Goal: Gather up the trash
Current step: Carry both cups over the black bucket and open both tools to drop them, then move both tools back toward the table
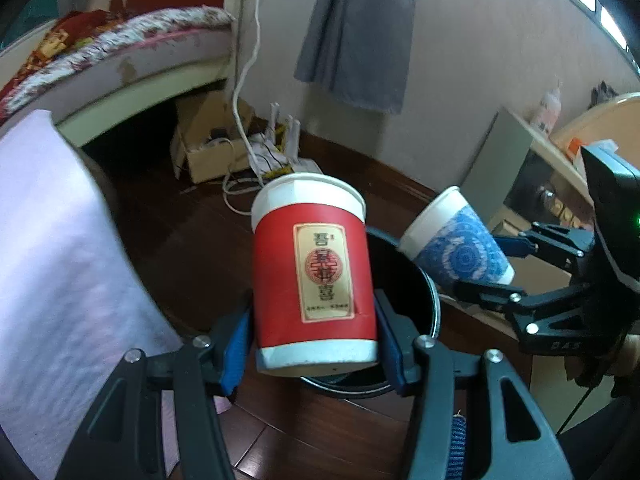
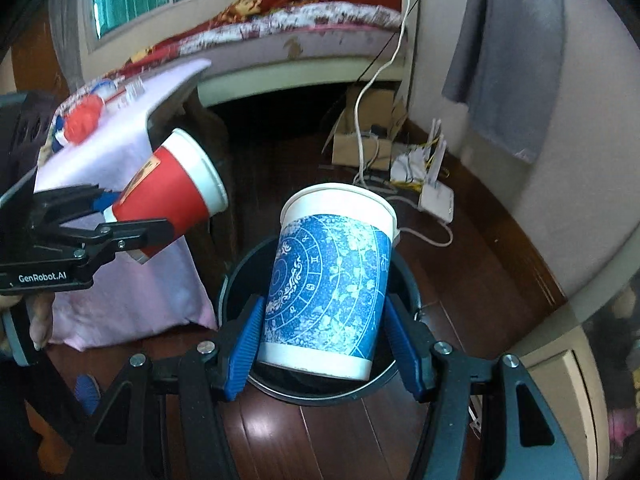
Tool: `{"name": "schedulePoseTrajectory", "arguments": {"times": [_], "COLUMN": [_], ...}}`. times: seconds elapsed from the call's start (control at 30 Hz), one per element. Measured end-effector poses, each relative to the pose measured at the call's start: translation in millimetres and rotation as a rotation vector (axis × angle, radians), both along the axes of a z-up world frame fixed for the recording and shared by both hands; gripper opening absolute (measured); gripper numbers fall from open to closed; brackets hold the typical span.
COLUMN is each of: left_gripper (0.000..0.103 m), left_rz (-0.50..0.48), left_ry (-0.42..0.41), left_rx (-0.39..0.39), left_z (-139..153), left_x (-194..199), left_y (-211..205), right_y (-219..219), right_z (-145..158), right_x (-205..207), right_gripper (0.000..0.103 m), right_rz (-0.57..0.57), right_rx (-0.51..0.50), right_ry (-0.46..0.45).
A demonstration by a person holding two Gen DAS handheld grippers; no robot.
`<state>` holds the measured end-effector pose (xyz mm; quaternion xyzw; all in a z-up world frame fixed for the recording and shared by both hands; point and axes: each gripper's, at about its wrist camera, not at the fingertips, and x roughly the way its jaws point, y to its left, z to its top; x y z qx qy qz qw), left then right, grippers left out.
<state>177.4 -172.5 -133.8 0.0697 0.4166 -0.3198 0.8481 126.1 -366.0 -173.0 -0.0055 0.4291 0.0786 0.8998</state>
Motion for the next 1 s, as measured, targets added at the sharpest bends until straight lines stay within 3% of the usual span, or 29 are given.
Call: {"name": "schedulePoseTrajectory", "arguments": {"times": [0.23,0.33,0.37,0.4,0.47,0.6,0.67,1.0], "left_gripper": [0.058,0.073,0.085,0.089,0.09,0.1,0.1,0.1], "left_rz": [-0.048,-0.039,-0.023,-0.003,0.046,0.096,0.118,0.166], "left_ry": [0.083,0.125,0.131,0.128,0.116,0.073,0.06,0.006], "left_rx": [0.036,0.057,0.06,0.053,0.075,0.112,0.124,0.109], "left_z": [-35.8,-51.6,-53.6,-54.0,-53.9,-49.5,-45.1,-10.4], "left_x": [12.3,18.0,20.2,20.5,19.7,12.6,9.4,-10.4], "left_y": [-20.2,-25.0,-22.1,-18.2,-10.9,-1.4,3.3,22.8], "right_y": [-6.5,-6.4,-9.6,-12.6,-25.3,-41.5,-44.2,-18.1], "right_z": [-40.8,-57.8,-64.9,-69.2,-74.5,-71.6,-66.2,-24.2], "right_x": [23.5,29.4,31.9,33.4,34.7,33.5,30.2,21.7], "right_gripper": [0.064,0.066,0.08,0.096,0.098,0.099,0.103,0.103], "right_rz": [0.051,0.088,0.063,0.038,-0.01,-0.091,-0.119,-0.107], "right_rx": [0.002,-0.027,-0.055,-0.072,-0.068,-0.046,-0.037,-0.044], "right_ry": [0.063,0.068,0.077,0.088,0.1,0.106,0.091,0.043]}}
